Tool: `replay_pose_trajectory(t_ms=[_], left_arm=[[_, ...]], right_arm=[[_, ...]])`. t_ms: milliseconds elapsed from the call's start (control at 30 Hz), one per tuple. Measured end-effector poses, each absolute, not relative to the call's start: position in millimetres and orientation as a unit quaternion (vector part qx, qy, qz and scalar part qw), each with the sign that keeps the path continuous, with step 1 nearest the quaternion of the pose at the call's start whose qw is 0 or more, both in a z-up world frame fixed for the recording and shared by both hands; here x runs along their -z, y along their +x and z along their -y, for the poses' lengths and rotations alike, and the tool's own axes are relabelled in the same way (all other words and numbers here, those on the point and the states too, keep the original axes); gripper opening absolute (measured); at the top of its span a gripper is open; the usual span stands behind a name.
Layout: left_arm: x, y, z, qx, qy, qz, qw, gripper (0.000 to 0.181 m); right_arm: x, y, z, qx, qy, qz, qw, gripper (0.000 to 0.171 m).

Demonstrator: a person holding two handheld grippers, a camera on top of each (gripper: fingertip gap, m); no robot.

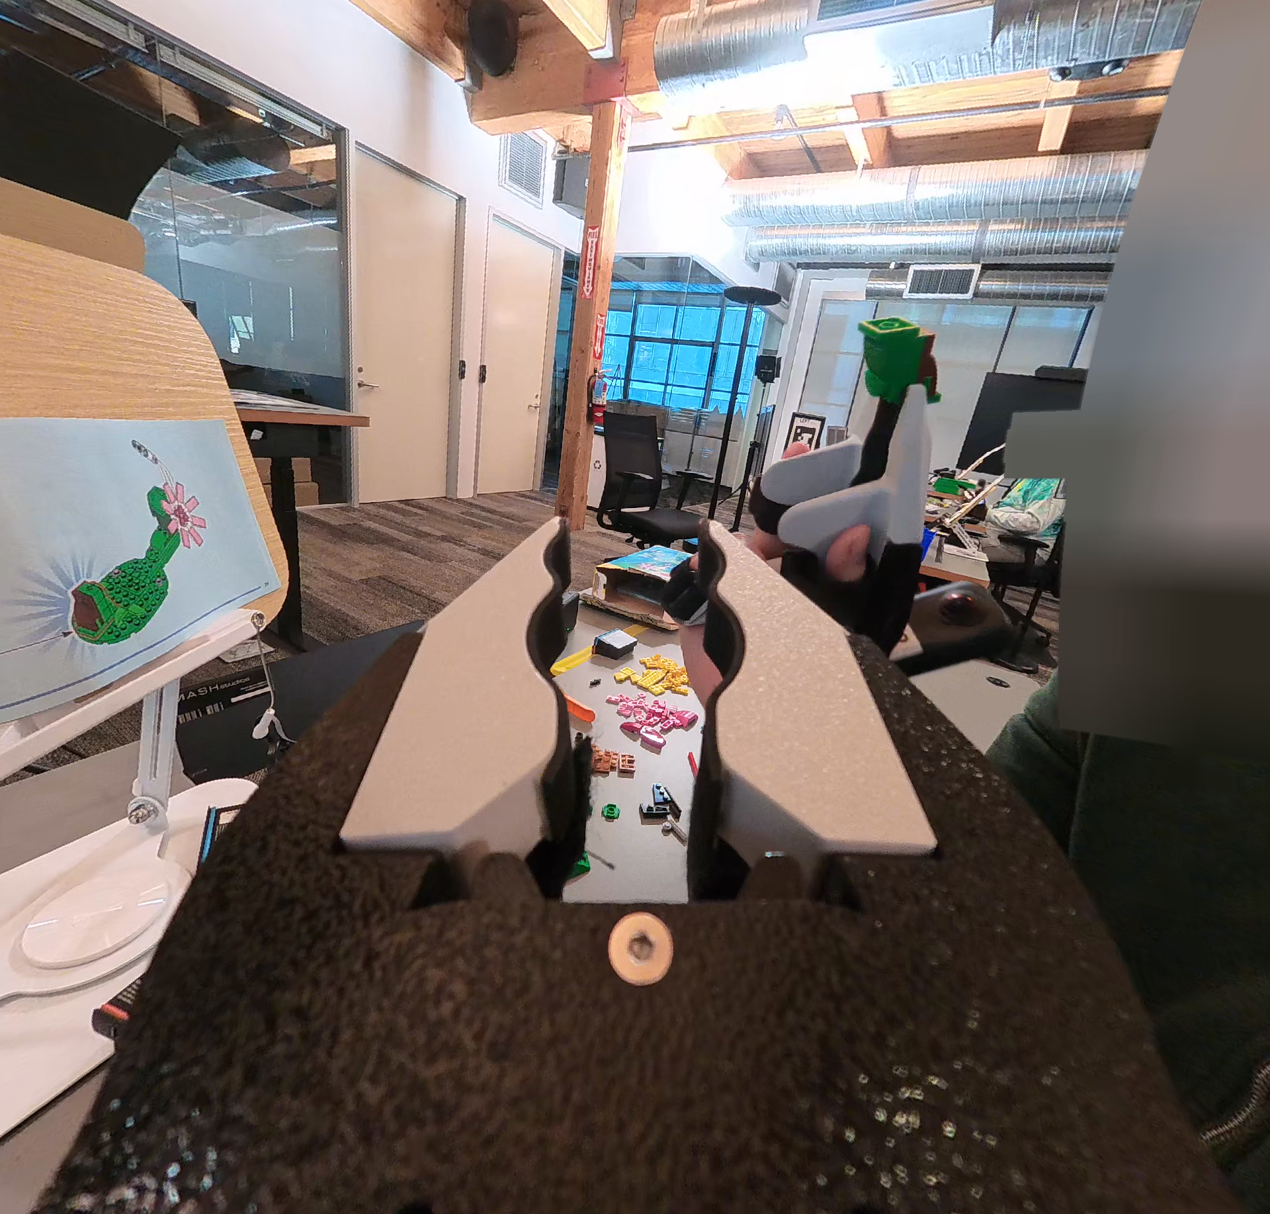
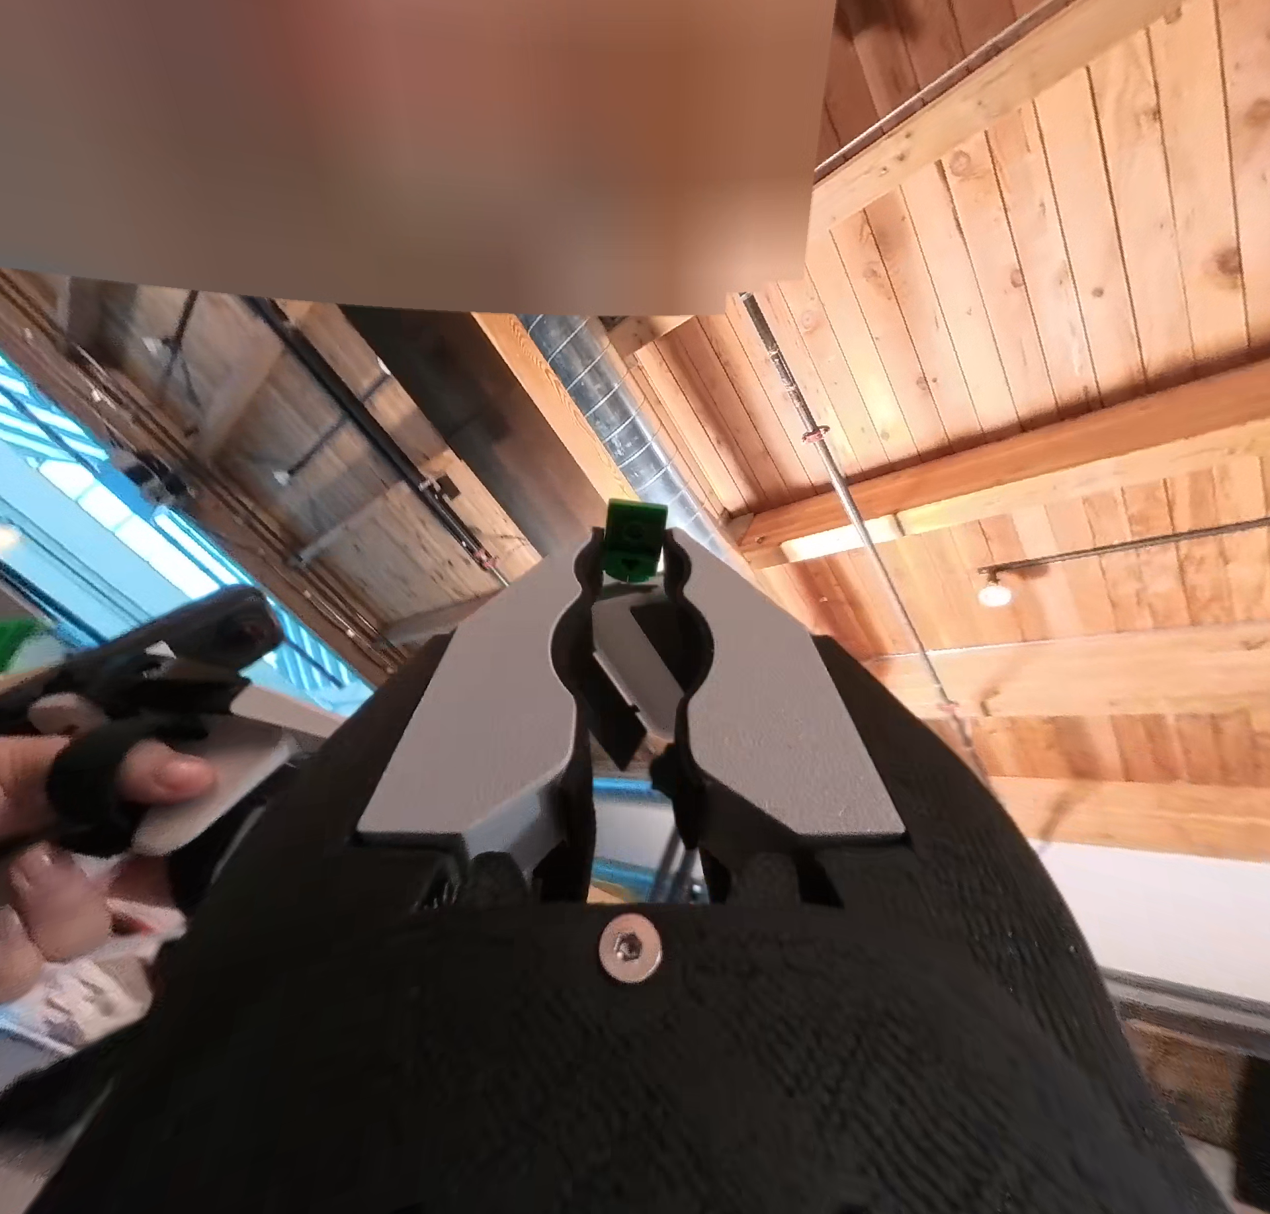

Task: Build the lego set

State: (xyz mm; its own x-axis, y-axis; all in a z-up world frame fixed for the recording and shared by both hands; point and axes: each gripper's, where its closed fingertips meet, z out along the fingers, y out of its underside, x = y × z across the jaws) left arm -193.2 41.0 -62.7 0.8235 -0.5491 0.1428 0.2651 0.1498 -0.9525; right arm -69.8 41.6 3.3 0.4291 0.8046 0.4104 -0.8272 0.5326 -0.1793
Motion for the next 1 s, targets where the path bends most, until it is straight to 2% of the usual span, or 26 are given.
replay_pose_trajectory(t_ms=[333,1000], left_arm=[[63.6,-192.3,-41.6,0.273,-0.594,-0.121,0.747,0.033],[64.4,-191.9,-41.7,0.271,-0.597,-0.122,0.745,0.034]], right_arm=[[-5.1,-61.3,-53.3,-0.567,0.024,0.216,0.795,0.014],[8.9,-84.1,-69.9,-0.597,0.0,0.248,0.763,0.015]])
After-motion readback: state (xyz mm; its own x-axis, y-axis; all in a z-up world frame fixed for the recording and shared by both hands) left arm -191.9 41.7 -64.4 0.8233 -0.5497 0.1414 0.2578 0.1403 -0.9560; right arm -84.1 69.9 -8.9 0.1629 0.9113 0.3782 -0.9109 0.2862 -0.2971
